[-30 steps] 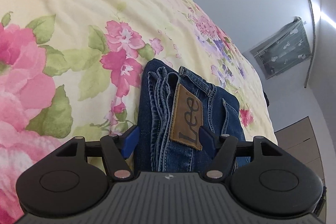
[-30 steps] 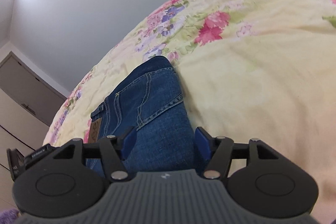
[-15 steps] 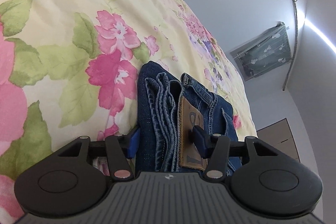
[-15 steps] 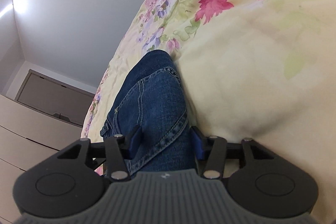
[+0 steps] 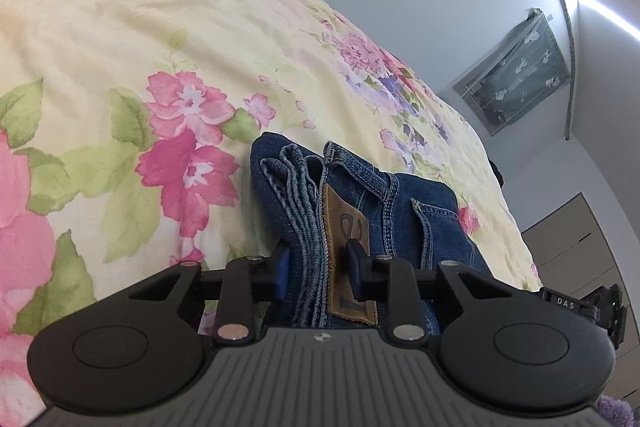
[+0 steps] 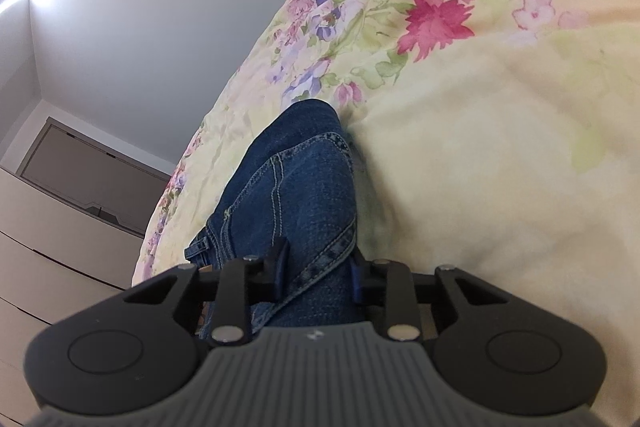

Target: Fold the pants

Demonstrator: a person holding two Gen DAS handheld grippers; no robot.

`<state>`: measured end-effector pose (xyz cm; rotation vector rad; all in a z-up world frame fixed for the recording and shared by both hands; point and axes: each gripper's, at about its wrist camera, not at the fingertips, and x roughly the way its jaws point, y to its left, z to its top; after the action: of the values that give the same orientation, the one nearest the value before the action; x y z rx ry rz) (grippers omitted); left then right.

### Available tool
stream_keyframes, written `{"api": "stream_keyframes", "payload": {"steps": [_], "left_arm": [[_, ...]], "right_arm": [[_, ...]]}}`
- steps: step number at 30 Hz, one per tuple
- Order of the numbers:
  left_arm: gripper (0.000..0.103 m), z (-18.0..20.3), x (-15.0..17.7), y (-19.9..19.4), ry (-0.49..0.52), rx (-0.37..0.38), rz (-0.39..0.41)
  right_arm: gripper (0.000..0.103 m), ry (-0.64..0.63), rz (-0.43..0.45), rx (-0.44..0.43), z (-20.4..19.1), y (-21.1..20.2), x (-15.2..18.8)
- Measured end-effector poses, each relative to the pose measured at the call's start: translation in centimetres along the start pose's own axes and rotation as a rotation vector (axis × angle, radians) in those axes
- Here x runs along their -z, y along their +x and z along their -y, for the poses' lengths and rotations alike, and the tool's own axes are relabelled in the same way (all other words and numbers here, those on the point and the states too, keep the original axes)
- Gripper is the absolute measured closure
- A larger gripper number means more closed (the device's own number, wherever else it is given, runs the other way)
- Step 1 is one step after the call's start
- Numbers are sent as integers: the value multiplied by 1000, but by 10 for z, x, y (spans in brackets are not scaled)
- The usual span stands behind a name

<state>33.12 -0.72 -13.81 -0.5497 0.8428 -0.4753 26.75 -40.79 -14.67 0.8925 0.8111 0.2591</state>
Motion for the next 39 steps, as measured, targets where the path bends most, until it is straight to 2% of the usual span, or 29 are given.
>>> {"api": "stream_keyframes", "payload": {"steps": [5, 12, 19, 24, 30, 39], "left_arm": [[72, 20, -5, -19, 44, -23, 3], [72, 37, -17, -71, 114, -41, 23], [72, 24, -36, -134, 165, -93, 37], [72, -5, -61, -176, 181, -147, 39], [72, -50, -87, -211, 182, -226, 53], [72, -131, -102, -222, 124, -303, 53]], "right_arm": [[80, -38, 9, 5, -29, -18, -1], [81, -90, 13, -11, -75, -43, 11], [81, -104, -15, -70, -123, -33, 39], [82, -120, -73, -128, -162, 1, 63], [82, -136, -146, -188, -204, 64, 87], [82, -145, -234, -217, -240, 166, 113]]}}
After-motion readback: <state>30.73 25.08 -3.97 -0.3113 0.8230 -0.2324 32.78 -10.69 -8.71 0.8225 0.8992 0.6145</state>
